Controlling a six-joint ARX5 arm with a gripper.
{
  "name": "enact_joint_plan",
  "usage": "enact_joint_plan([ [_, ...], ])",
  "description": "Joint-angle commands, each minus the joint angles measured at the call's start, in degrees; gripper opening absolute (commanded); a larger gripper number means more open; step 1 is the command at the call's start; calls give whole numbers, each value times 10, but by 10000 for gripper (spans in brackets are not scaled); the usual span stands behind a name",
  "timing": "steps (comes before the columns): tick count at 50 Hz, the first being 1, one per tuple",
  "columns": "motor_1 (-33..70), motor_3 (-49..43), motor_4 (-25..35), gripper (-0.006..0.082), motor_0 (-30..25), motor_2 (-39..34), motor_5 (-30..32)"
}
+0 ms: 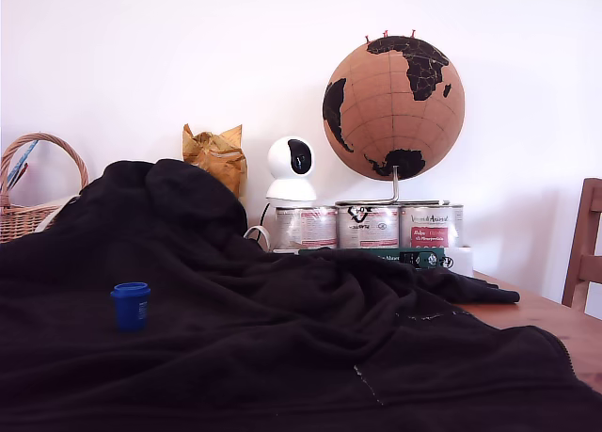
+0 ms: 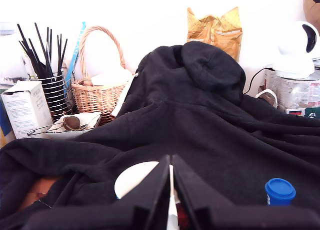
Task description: Pick the blue coffee capsule and place it inside the red coffee cup
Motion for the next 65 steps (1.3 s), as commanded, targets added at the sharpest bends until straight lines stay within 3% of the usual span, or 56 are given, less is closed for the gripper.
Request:
enact_joint_plan([
  [1,-7,-97,86,-19,-9,24,-28],
  [19,-7,-54,102,-19,-10,24,-35],
  [26,-7,23,107,-19,-10,24,-104],
  [36,13,87,186,-19,-11,25,-179],
  [54,225,240,187,-19,-82,41,-189],
  [65,405,322,86,-19,-160,69,-189],
])
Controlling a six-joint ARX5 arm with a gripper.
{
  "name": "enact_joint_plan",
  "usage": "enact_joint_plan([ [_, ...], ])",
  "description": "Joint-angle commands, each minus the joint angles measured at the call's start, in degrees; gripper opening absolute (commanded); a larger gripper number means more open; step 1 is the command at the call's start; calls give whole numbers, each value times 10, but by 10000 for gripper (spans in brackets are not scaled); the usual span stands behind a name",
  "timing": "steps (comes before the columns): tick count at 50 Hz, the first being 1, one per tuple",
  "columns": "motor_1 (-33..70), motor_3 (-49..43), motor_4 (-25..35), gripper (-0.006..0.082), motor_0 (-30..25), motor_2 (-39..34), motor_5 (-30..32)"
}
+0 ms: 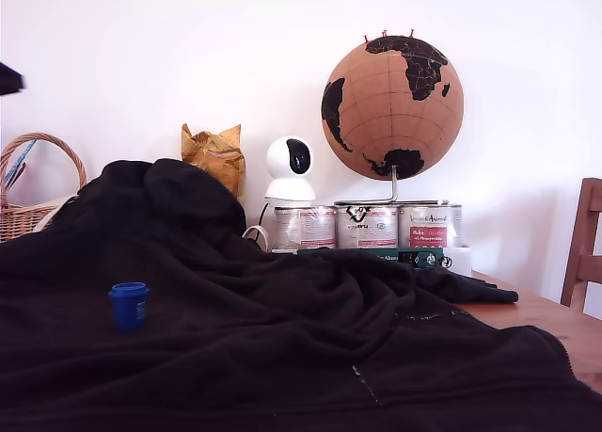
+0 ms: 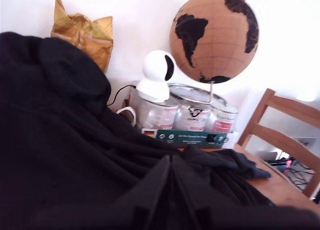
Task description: Pick the blue coffee capsule and place it inside the red coffee cup
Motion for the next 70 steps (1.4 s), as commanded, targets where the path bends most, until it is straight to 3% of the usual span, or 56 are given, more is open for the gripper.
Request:
enact_joint_plan([
  [1,52,14,-33,-19,-21,5,0],
  [7,145,17,-86,-18,-53,25,1],
  [10,188,25,-108,33,-65,35,3],
  [12,220,34,-114,149,-70,42,10],
  [17,293,57,-116,546,-78,62,28],
  [21,346,58,-127,657,-78,85,28],
  [39,524,60,-129,657,-78,188,47],
  [65,649,42,-165,646,-73,260,63],
  [70,656,38,-169,590,-66,261,63],
])
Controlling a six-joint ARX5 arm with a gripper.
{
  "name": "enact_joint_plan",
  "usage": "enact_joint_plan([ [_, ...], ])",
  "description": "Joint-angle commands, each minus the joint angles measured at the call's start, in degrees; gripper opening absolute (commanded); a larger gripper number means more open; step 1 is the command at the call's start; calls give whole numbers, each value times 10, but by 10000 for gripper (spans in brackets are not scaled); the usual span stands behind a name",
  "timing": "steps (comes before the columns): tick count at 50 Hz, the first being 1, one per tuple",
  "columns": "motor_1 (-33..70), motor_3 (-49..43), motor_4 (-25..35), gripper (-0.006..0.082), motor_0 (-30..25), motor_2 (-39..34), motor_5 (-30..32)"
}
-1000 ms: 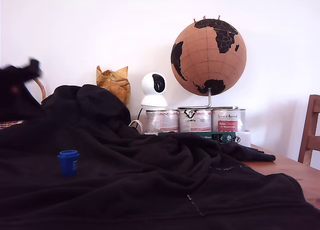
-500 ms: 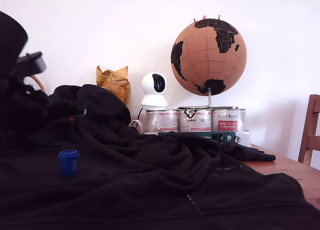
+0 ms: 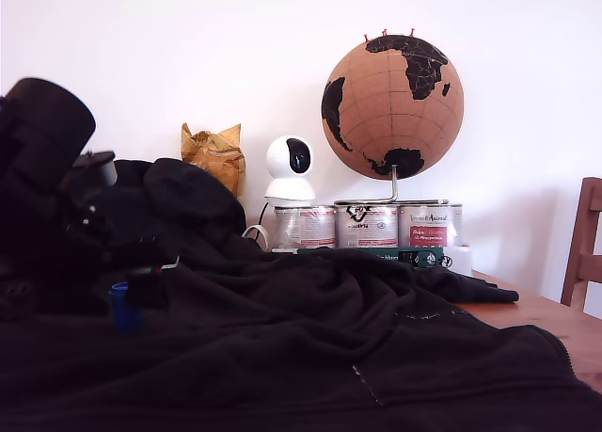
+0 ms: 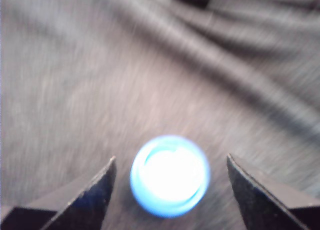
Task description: Pick the blue coffee capsule and place it inside the red coffee cup
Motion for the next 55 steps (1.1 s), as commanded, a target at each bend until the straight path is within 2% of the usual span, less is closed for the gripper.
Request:
enact_joint_plan([
  [1,7,4,-4,571,8,4,5],
  [5,7,5,-5,449,13,5,12],
  [10,7,5,-4,256,17,7,13],
  [14,7,5,-4,187,17,7,13],
  [26,-8,26,-2,179,16,7,13],
  [39,-123,14,-2,179,23,7,22],
  [47,-204,-47,-8,179,42,7,63],
  [55,-264,-144,-15,180,77,7,74],
])
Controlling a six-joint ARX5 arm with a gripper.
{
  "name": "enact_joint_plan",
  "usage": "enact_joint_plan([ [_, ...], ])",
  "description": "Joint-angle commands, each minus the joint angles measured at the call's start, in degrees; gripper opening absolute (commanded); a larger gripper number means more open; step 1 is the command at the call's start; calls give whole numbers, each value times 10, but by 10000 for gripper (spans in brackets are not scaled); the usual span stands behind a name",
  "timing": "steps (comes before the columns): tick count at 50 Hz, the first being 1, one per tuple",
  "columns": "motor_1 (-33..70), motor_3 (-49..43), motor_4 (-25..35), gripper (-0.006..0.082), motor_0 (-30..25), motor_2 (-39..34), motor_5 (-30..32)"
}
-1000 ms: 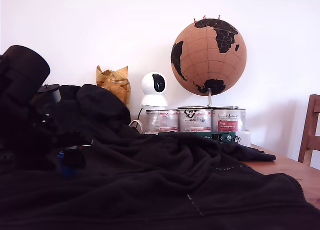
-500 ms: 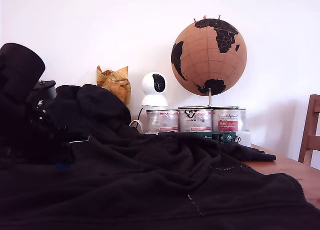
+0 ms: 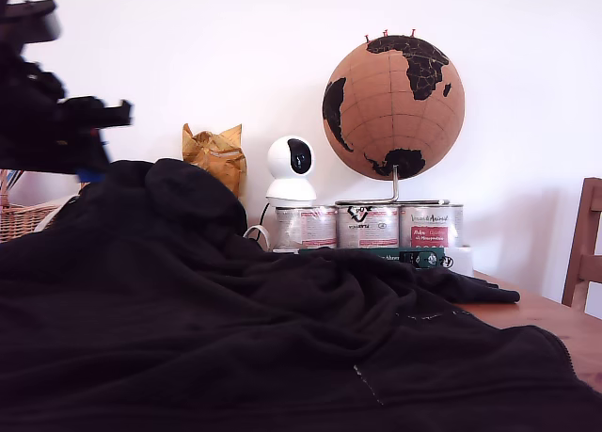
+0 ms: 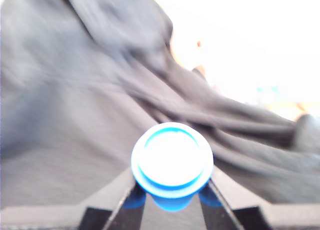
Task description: Pick the blue coffee capsule and place it inside the red coffee cup
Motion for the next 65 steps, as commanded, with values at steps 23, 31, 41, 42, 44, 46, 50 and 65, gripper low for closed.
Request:
enact_joint_plan([
  [23,-99,-234,-8,180,98,-6,8],
  [31,-98,-256,-9,180,127,-6,9],
  [41,-98,-257,-9,180,160,-6,12],
  [42,-98,-257,-8,180,162,-6,12],
  [44,-98,-257,-5,180,165,-6,12],
  [46,-98,-257,-5,182,168,-6,12],
  [50,-97,-257,-3,199,170,-6,12],
  [65,-81,-260,11,527,170,-6,28],
])
